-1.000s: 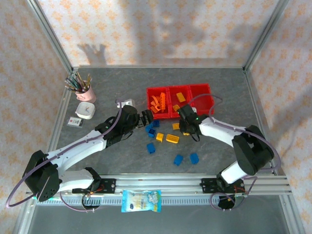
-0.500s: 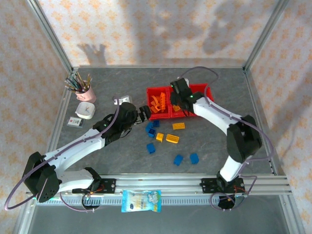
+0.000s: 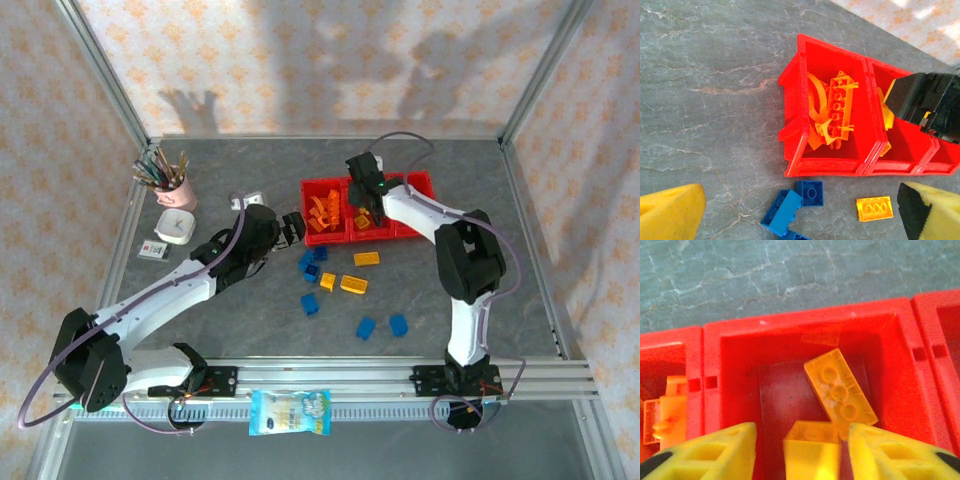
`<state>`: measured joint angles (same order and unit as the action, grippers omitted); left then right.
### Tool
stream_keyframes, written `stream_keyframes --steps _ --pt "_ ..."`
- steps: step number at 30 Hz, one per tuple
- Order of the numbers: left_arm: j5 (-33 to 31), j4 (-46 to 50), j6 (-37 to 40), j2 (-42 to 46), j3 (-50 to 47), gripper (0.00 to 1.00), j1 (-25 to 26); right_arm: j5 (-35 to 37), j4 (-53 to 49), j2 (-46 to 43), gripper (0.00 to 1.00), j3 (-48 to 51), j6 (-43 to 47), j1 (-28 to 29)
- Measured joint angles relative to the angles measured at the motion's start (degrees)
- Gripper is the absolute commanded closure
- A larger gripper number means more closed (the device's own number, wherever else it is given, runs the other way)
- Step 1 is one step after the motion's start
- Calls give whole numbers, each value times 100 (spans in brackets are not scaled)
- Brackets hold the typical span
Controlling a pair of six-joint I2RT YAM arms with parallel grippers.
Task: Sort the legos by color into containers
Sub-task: Place the lego in the container, then pick up the lego from the center of the table.
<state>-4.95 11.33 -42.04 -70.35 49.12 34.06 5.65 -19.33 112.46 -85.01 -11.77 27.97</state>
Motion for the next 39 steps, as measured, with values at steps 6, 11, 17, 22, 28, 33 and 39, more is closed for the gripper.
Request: stream_keyframes --steps 6,11,17,22,28,33,39 --pt "4 2 11 -57 83 1 0 57 -83 -144 42 -122 46 0" --pt "59 2 13 -48 83 1 0 59 -179 -918 39 533 -35 0" --pt "280 -11 7 15 39 1 2 39 -354 -2118 32 1679 -337 46" --pt "417 -105 -31 59 -173 1 7 -46 -389 -2651 26 2564 -623 343" --pt "546 -286 -160 57 -431 1 55 -201 -376 -2566 16 3195 -817 872" --pt "605 -376 -210 55 -452 1 184 -208 -223 -2271 10 3300 -909 1054" --pt "599 -437 -269 55 -535 1 184 -195 42 -1886 7 3298 -922 1064"
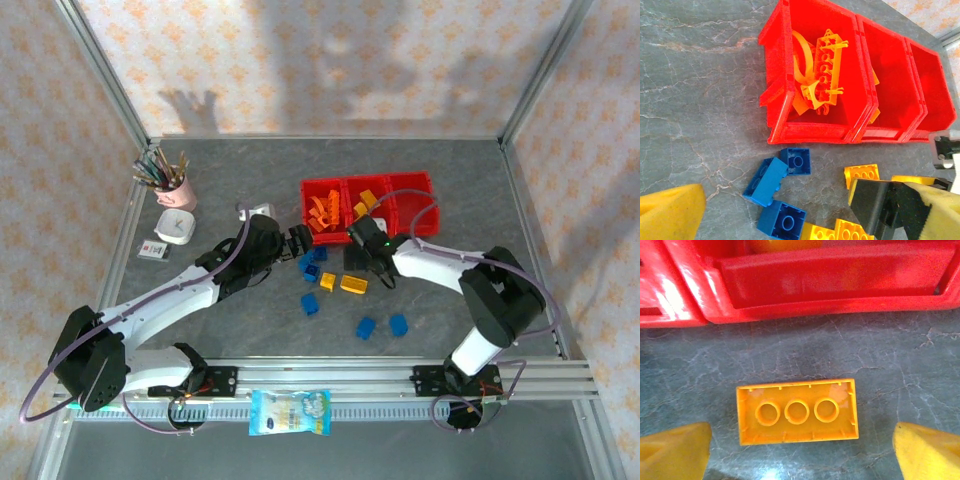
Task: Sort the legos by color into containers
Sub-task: Pick up the lego from the center of the table.
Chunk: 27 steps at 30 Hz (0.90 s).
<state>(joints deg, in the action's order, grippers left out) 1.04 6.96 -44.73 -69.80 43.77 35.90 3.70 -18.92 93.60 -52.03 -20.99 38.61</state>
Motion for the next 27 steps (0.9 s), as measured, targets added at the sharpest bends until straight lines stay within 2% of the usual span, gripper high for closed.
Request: stream_keyframes --steps 8,23,27 --pt "-2 -7 -4 0 -15 1 2 153 142 431 11 -26 0 -2" --pt "-22 -11 0 -85 -13 1 0 118 278 551 42 -136 114 13" --pt "-17 -11 0 -85 -11 1 0 101 286 529 45 -136 129 -20"
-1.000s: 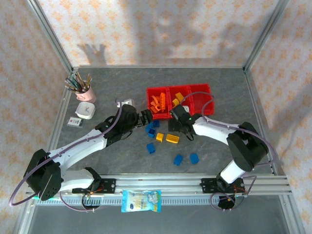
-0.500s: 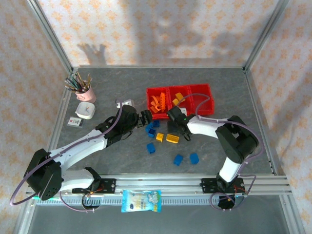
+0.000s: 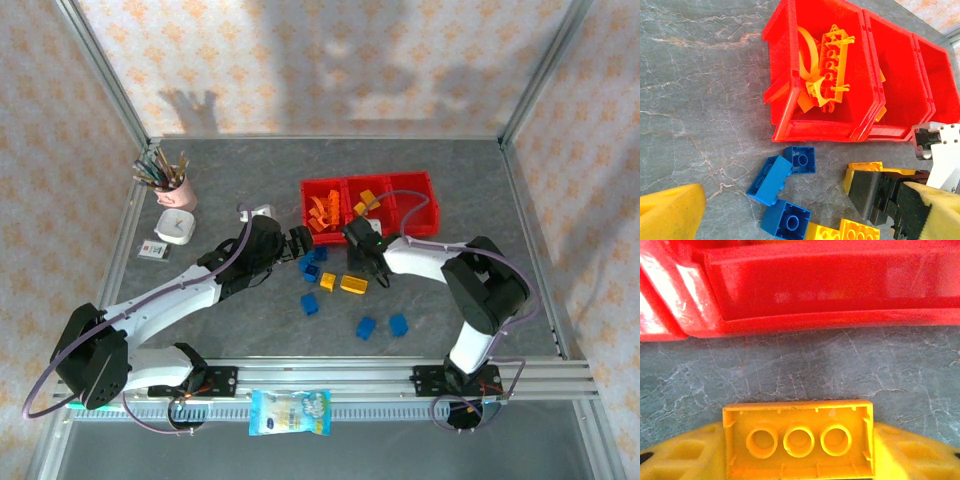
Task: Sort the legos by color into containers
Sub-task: Pick up the lego from the center of the table, then place the lego in the container.
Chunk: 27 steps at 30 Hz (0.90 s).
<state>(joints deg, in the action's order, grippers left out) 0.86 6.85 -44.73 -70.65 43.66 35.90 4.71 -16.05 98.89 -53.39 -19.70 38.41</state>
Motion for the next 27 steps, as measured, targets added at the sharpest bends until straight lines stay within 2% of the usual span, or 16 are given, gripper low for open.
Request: stream_keyframes --steps 8,15,23,27 --pt "-4 15 116 -72 223 1 0 -13 -323 -487 43 -105 26 -267" --pt "-46 7 278 -240 654 1 -7 26 -501 -623 42 -1075 286 -702" --pt "-79 7 437 -546 970 1 -170 52 -490 437 39 -2522 579 -1158" --pt "-87 2 476 -614 1045 1 -236 72 -544 1027 31 -3088 693 -1272"
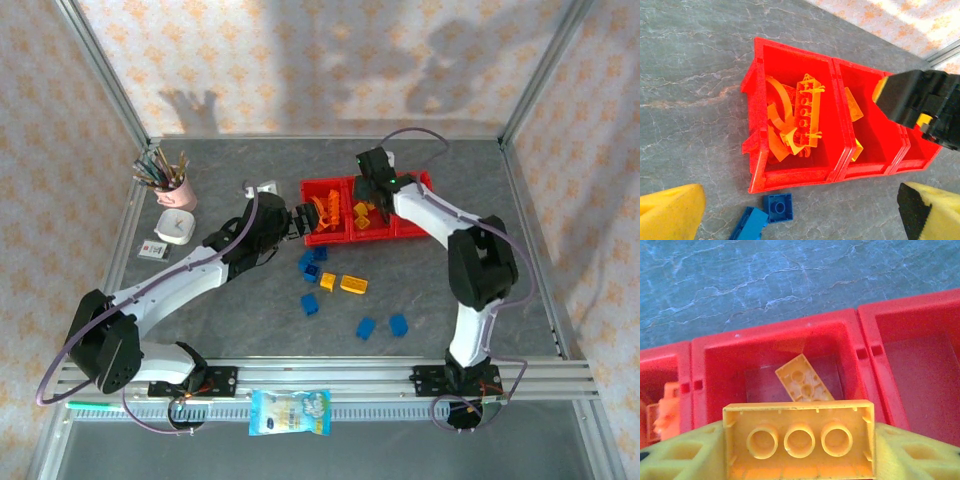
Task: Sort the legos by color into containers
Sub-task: Place the lego in the container, then pick up the lego from the center of the table.
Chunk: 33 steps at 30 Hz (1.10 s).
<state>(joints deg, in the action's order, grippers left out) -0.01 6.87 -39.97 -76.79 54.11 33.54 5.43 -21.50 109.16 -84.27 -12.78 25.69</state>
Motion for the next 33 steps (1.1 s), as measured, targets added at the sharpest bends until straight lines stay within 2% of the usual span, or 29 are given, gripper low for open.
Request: stream_keyframes --steps 5,14,20,28,33 --pt "0 -9 83 -61 66 1 -59 -2 -55 221 23 -201 83 -61" --pt "11 -9 109 -61 188 1 -59 -94 -144 -70 22 -33 79 -46" --pt "179 7 105 52 101 1 -59 -155 -208 -1145 21 837 11 179" --pt "308 17 -20 621 -522 1 -42 -293 -365 -2326 20 2256 -203 629" --pt "304 13 -256 767 -811 1 179 -398 -468 -2828 20 3040 -407 898"
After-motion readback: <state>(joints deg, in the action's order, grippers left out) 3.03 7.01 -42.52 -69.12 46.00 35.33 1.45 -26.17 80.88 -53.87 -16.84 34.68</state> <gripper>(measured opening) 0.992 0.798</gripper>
